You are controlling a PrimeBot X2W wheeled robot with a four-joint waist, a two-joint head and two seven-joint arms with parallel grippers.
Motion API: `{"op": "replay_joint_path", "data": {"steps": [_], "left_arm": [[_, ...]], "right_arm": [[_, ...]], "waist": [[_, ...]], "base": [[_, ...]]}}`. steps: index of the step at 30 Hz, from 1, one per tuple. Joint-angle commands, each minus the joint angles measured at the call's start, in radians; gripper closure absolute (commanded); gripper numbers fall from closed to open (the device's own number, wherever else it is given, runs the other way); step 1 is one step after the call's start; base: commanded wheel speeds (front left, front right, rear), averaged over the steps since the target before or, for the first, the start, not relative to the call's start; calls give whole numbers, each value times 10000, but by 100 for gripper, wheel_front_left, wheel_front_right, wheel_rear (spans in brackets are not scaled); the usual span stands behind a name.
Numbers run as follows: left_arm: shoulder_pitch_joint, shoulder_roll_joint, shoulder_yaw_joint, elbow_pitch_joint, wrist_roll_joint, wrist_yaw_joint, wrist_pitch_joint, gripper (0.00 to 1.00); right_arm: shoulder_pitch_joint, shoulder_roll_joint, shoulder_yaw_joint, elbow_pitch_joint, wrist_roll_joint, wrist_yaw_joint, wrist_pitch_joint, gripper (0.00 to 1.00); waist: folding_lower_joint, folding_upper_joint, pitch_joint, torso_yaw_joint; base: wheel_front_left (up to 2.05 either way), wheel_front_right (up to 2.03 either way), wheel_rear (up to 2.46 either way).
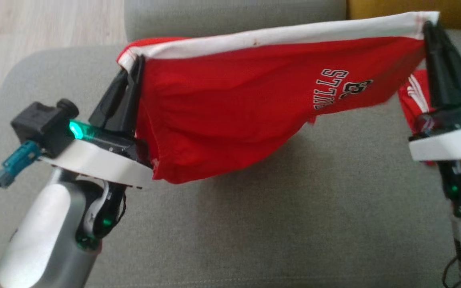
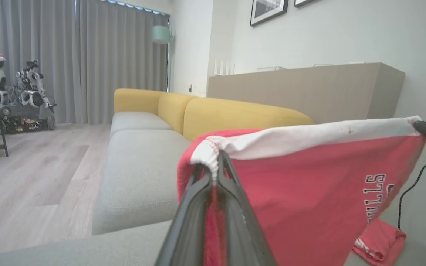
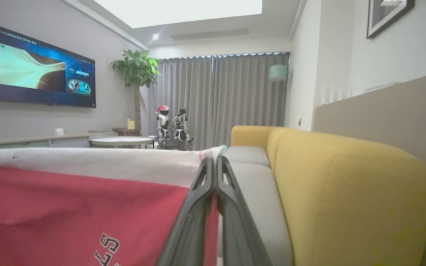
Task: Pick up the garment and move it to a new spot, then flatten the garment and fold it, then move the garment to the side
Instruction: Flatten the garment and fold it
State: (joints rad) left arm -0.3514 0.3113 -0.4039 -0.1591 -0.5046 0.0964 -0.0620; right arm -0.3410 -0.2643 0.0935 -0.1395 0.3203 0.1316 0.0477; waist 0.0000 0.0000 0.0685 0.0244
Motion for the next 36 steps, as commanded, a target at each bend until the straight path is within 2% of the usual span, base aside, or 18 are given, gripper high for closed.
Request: {"op": "replay_joint_path", "data": {"steps": [1,4,8,12,16,21,26,33,36], "left_arm": [[-581,360,556,-513,101,83,61,100],[-585,462,563,-979,98,139,272,100],[-542,477,471,-1187,47,176,494,100],[-724,408,371,-933,2,114,541,100],[-1400,260,318,-174,13,-53,443,100],[-3363,-159,343,1687,-99,-563,188,100],[-5957,-687,332,4252,104,-1122,-565,100],[-8506,-1450,257,8038,467,-1601,-1792,100],[-8877,-1744,200,9368,621,-1737,-1952,100]], "right_arm": [[-77,47,-56,-702,-124,-9,227,100],[319,232,-436,-1614,-310,-9,768,100],[621,453,-664,-2188,-399,-9,1289,100],[508,586,-646,-2100,-274,-9,1516,100],[-267,542,-486,-1434,51,-9,1473,100],[-2433,272,-75,350,568,-9,1068,100],[-5268,113,664,2950,892,-9,26,100],[-8141,541,1971,6863,1148,-9,-2218,100],[-8763,887,2614,8541,1290,-9,-2624,100]], "waist": [[0,0,-206,-66],[0,0,-362,-117],[0,0,-398,-162],[0,0,-257,-181],[0,0,96,-180],[0,0,736,-114],[0,0,1192,-43],[0,0,1528,-64],[0,0,1743,-111]], "base": [[0,0,0],[0,0,0],[0,0,0],[0,0,0],[0,0,0],[0,0,0],[0,0,0],[0,0,0],[0,0,0]]}}
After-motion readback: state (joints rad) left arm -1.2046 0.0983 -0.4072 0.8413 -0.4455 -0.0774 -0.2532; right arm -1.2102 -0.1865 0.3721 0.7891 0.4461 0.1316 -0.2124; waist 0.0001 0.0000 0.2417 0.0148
